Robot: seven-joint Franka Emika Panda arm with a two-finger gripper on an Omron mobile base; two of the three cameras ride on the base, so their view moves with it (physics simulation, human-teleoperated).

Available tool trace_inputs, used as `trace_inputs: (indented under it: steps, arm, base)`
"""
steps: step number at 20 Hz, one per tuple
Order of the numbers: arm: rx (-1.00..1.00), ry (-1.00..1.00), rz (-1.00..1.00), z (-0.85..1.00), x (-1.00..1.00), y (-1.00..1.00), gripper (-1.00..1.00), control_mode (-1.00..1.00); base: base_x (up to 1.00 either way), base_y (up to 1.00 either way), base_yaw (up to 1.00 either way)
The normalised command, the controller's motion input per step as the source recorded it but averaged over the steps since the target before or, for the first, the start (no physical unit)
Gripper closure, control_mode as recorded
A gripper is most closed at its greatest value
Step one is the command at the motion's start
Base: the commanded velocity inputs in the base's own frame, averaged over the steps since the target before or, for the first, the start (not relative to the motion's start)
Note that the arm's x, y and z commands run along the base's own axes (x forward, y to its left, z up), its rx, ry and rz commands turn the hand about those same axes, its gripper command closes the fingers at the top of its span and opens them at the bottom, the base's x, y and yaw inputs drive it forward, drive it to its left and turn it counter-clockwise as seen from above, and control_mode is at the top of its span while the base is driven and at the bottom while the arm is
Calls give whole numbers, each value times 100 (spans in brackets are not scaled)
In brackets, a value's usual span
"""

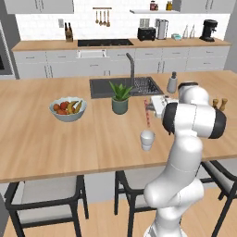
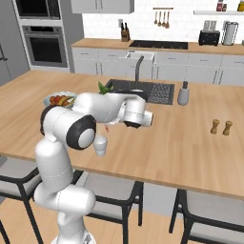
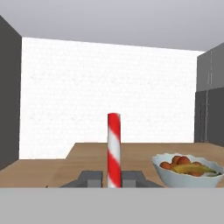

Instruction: Take a straw from the drawer in front and place it inside the glass cup on the dining counter.

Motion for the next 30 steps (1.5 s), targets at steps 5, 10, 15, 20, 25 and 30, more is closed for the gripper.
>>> trace_inputs:
  steps: [5,10,15,20,25,30]
  arm:
    - [0,0,0,-16,-14,5,100,-100]
    - [1,0,0,-5,-13,0,100,-100]
    - [2,0,0,0,-1,0,100,-100]
    - [3,0,0,6,0,1,100,-100]
    - [2,0,0,23,-9,5,100,-100]
    - [0,0,0,30,-14,5,100,-100]
  base:
    - [0,0,0]
    - [0,0,0]
    - [0,0,0]
    - [0,0,0]
    - [0,0,0]
    - [0,0,0]
